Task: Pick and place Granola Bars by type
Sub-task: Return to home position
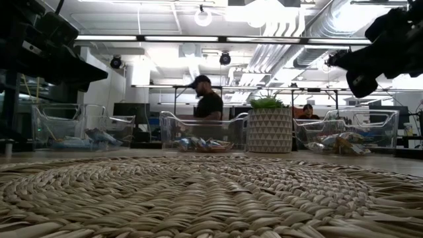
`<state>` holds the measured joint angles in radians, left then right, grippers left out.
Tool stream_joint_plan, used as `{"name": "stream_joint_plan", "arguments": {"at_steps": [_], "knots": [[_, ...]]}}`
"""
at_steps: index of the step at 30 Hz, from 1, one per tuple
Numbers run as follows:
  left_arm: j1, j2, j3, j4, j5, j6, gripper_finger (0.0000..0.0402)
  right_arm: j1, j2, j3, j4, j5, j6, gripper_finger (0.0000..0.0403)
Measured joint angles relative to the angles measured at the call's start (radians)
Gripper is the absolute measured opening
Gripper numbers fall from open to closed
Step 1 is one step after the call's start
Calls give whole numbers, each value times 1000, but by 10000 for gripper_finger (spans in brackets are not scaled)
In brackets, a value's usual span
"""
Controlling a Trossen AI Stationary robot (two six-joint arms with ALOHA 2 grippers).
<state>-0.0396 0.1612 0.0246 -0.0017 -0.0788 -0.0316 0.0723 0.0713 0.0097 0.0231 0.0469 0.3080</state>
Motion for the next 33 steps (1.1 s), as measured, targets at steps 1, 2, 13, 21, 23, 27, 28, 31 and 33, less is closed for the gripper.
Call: {"name": "stream_joint_plan", "arguments": {"at_steps": [1, 2, 13, 21, 23, 27, 28, 31, 33], "knots": [[0, 0, 0, 0, 0, 0, 1, 0, 16, 0, 3, 18, 1, 0], [0, 0, 0, 0, 0, 0, 1, 0, 30, 0, 5, 36, 7, 0], [0, 0, 0, 0, 0, 0, 1, 0, 139, 0, 15, 101, -183, 1], [0, 0, 0, 0, 0, 0, 1, 0, 138, 0, 33, 103, -178, 0], [0, 0, 0, 0, 0, 0, 1, 0, 138, 0, 35, 104, -178, 1], [0, 0, 0, 0, 0, 0, 1, 0, 138, 0, 41, 103, -178, 0], [0, 0, 0, 0, 0, 0, 1, 0, 138, 0, 42, 103, -178, 0], [0, 0, 0, 0, 0, 0, 1, 0, 138, 0, 42, 103, -178, 0], [0, 0, 0, 0, 0, 0, 1, 0, 138, 0, 43, 102, -178, 0]]}}
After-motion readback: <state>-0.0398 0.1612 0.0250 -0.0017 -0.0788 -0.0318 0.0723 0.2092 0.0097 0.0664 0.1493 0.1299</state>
